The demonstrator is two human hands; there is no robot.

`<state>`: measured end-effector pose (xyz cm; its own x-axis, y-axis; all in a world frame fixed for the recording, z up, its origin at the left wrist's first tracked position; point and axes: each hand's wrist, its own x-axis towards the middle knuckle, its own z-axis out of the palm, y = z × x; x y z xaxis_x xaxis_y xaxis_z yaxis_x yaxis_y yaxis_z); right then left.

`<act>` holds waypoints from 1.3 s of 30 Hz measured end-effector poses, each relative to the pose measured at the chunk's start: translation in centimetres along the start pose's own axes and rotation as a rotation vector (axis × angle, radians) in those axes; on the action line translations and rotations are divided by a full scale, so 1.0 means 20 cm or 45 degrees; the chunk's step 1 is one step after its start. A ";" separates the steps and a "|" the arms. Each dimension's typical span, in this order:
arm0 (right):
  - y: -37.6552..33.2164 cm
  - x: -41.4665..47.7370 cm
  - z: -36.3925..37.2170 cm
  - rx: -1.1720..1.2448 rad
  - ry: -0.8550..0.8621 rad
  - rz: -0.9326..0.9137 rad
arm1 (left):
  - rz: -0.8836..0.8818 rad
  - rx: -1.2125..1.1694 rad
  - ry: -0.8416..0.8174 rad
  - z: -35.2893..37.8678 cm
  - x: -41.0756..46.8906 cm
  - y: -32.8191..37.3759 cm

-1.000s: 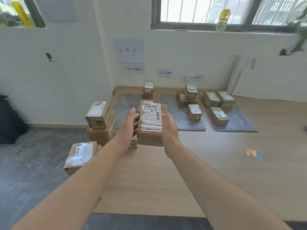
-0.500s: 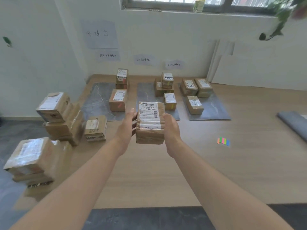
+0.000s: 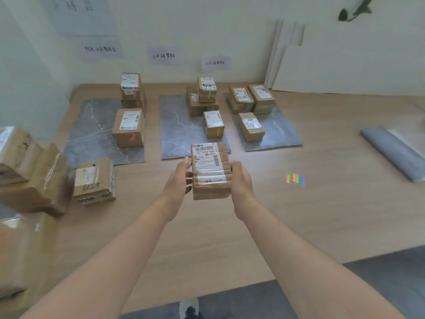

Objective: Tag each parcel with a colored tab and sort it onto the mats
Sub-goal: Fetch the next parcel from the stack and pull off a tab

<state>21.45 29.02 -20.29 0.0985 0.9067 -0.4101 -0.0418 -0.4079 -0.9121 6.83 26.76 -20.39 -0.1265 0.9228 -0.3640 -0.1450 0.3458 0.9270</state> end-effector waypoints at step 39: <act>0.41 0.30 -0.27 -0.128 0.200 0.334 | -0.318 0.135 0.086 0.24 0.23 -0.49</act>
<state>27.16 30.52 -30.11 0.2503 0.7447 -0.6187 0.0114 -0.6413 -0.7672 12.34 28.36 -30.76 -0.1654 0.7945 -0.5843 -0.0769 0.5803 0.8108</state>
